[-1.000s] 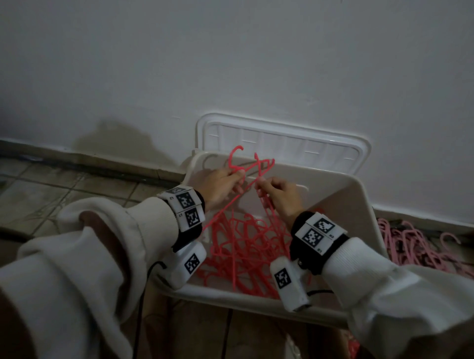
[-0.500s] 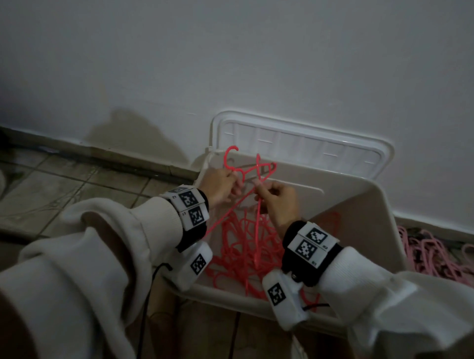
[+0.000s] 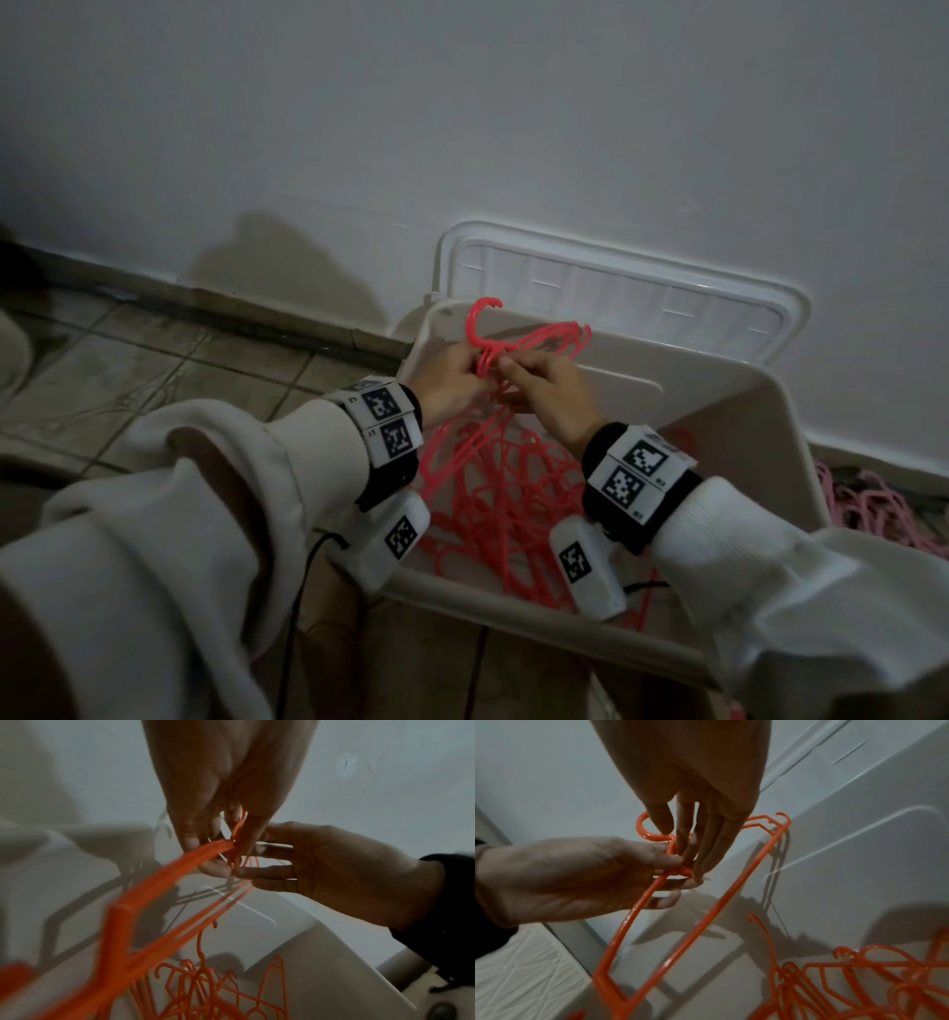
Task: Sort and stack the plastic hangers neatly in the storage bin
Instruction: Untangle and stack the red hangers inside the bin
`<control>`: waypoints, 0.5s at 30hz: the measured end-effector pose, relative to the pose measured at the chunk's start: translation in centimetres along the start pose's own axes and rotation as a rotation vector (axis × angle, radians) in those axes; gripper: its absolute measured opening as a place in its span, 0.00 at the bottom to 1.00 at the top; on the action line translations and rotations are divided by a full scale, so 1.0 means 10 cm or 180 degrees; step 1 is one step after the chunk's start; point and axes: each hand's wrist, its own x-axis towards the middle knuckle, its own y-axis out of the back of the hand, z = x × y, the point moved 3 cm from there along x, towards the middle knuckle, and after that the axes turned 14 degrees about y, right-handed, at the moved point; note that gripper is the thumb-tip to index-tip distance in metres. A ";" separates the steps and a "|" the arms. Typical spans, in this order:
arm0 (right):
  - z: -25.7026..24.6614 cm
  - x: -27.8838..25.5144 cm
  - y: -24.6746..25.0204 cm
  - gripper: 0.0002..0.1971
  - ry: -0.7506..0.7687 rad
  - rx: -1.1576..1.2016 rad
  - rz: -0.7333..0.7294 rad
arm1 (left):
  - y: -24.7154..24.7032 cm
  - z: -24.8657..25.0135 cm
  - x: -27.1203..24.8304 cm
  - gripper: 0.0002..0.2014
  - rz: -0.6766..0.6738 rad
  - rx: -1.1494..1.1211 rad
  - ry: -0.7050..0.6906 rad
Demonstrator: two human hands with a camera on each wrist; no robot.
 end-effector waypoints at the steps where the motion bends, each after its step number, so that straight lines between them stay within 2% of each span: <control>1: 0.02 -0.01 0.01 0.09 -0.0040 -0.0031 0.0017 | 0.02 -0.03 0.01 0.08 0.0049 0.0015 0.0078; 4: 0.11 0.00 0.08 0.08 0.0020 -0.0418 0.0359 | 0.07 -0.10 0.08 0.17 0.0242 -0.0005 0.0362; 6: 0.21 0.01 0.11 0.10 -0.0310 -0.0775 0.0233 | 0.11 -0.14 0.11 0.18 0.0405 -0.0116 0.0562; 7: 0.26 -0.01 0.11 0.10 -0.0592 -0.0879 -0.0135 | 0.12 -0.14 0.13 0.18 0.0474 -0.0178 0.0634; 9: 0.39 -0.12 0.03 0.08 -0.1237 -0.1231 -0.1357 | 0.15 -0.16 0.14 0.17 0.0600 -0.0249 0.0724; 11: 0.51 -0.27 -0.06 0.07 -0.1581 -0.1497 -0.2371 | 0.17 -0.16 0.13 0.16 0.0714 -0.0271 0.0740; 12: 0.55 -0.32 -0.10 0.08 -0.1665 -0.1494 -0.2612 | 0.17 -0.16 0.11 0.16 0.0748 -0.0271 0.0730; 15: 0.58 -0.36 -0.16 0.14 -0.1669 -0.1569 -0.2837 | 0.17 -0.17 0.10 0.16 0.0790 -0.0263 0.0696</control>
